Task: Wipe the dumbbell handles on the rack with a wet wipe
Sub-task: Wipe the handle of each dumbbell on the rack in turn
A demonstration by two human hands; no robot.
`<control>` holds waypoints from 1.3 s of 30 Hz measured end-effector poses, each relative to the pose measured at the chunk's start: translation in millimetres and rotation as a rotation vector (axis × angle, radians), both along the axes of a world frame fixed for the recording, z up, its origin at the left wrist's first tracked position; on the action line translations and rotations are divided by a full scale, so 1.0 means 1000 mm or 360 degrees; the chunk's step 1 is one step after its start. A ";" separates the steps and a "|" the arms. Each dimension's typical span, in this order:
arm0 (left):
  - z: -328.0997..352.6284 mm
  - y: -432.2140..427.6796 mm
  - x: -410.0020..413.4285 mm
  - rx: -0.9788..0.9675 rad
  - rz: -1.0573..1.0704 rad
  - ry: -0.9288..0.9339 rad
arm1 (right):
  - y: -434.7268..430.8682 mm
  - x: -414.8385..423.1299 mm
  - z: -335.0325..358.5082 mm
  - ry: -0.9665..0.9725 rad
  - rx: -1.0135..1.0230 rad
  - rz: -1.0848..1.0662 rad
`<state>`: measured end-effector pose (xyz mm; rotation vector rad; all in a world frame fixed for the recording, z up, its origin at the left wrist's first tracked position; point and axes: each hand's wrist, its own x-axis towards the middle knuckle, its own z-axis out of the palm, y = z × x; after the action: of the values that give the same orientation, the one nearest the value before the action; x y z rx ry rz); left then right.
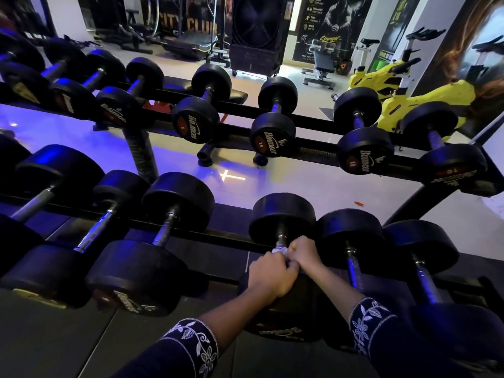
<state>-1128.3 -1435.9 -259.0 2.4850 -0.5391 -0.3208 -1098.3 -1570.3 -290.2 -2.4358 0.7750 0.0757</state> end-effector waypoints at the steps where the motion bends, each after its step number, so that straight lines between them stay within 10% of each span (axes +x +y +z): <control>1: -0.001 0.000 0.000 -0.0003 -0.0005 0.0008 | 0.001 0.002 0.002 -0.0006 -0.0036 0.0000; 16: -0.002 0.002 0.000 -0.0034 -0.0049 -0.0027 | 0.003 0.007 0.009 0.0011 0.0015 -0.0100; 21: -0.002 0.003 0.001 -0.0029 -0.0058 -0.0019 | 0.000 0.019 0.011 -0.0148 0.0478 -0.0469; 27: -0.003 0.001 0.002 0.0038 -0.0052 -0.0044 | -0.010 -0.034 0.006 0.0447 0.1265 -0.0441; 33: -0.003 0.002 0.001 0.0028 -0.0039 -0.0029 | 0.005 -0.001 0.030 -0.0291 0.1815 -0.0840; 39: -0.004 0.002 0.001 -0.0001 -0.0030 -0.0003 | 0.000 -0.012 0.001 -0.0066 0.1624 -0.0439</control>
<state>-1126.9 -1433.7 -262.6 2.4811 -0.5641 -0.3254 -1110.8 -1570.1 -289.3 -1.3567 0.7815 0.2440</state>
